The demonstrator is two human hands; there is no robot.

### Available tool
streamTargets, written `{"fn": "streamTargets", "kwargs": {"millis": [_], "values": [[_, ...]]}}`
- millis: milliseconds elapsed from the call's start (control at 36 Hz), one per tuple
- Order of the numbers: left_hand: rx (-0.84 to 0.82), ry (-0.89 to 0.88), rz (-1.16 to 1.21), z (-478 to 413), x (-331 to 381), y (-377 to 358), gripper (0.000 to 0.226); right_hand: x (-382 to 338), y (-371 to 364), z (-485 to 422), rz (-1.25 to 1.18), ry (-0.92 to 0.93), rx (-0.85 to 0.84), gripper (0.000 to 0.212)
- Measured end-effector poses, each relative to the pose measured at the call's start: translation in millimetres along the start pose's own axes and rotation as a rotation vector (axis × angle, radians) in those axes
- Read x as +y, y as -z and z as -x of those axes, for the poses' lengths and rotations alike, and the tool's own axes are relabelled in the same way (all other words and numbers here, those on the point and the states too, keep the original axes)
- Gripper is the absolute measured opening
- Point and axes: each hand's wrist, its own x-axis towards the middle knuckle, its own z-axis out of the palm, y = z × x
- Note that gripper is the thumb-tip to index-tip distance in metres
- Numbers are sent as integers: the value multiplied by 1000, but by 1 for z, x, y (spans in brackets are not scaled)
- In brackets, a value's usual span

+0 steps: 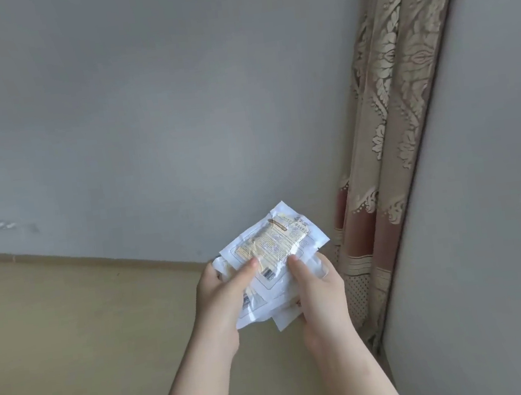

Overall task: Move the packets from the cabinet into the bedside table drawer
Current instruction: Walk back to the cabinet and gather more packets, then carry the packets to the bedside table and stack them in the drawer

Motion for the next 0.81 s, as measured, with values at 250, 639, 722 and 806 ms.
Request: {"fn": "streamTargets", "kwargs": {"millis": [250, 639, 722, 806], "values": [[193, -39, 148, -158, 2, -7, 21, 15, -38, -162, -118, -135, -80, 19], [798, -415, 133, -338, 34, 38, 21, 65, -165, -374, -170, -435, -373, 18], [921, -482, 43, -365, 37, 68, 21, 90, -208, -391, -166, -510, -458, 21], [1015, -526, 3, -396, 44, 103, 18, 110, -255, -411, -135, -530, -546, 24]]}}
